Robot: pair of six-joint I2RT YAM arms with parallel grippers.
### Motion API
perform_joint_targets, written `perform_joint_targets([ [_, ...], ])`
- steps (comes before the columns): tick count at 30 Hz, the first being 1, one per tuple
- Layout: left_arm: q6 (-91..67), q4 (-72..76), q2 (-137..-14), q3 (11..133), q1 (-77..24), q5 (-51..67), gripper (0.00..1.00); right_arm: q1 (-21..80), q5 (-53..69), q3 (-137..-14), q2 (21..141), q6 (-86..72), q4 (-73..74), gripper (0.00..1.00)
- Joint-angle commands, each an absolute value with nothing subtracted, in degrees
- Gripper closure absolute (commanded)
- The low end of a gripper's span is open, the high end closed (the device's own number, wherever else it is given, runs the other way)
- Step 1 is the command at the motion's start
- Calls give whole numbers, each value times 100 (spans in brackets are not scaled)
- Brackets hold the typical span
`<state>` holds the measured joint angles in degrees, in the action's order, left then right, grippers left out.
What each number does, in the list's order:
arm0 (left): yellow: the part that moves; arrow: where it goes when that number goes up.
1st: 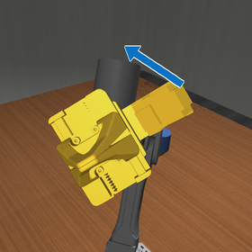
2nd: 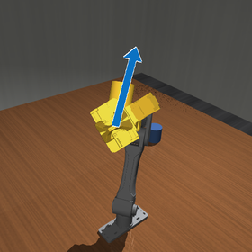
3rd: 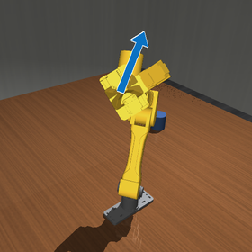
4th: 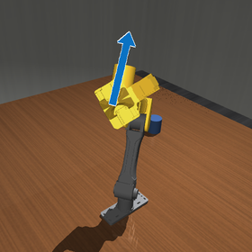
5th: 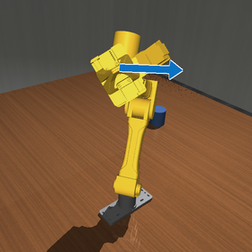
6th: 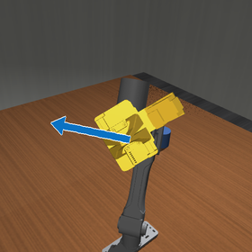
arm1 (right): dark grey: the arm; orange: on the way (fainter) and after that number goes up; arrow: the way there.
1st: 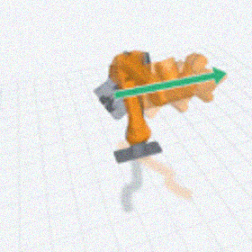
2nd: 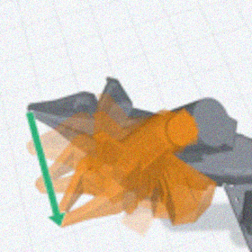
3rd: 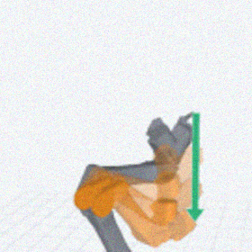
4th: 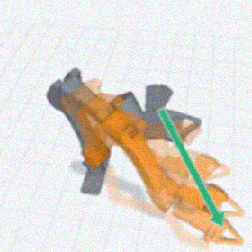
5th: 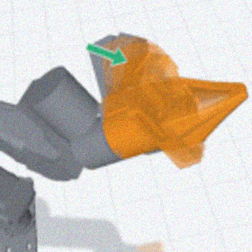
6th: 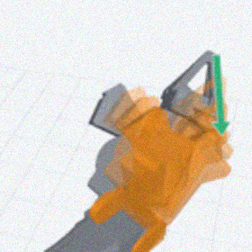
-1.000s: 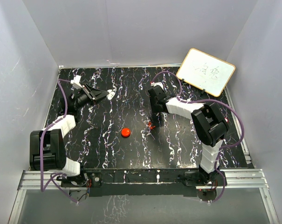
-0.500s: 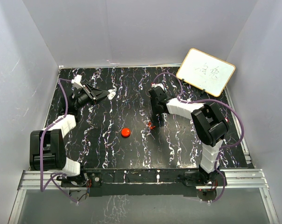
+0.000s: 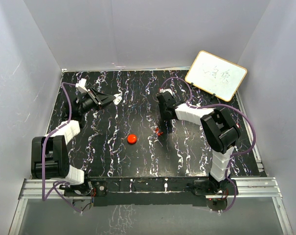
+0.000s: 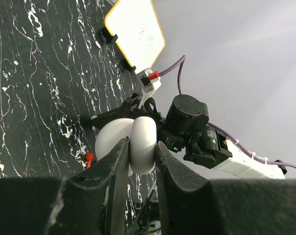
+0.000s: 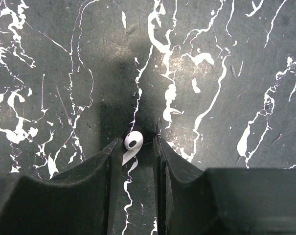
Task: Insert the wireless bluetooth earbuds into the charging case
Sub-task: Pick up the earbud from the center of the board.
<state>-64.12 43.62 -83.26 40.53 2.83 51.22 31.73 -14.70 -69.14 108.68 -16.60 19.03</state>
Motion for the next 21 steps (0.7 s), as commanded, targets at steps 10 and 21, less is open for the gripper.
perform_joint_targets([
  [10,-6501,4486,-8390,4269,256,5171,100,3125,-1453,-6899,10761,-1652,1628,85],
  [21,-7436,5308,-8924,4293,116,5326,100,3187,-1888,-6766,10195,-1208,1092,92],
])
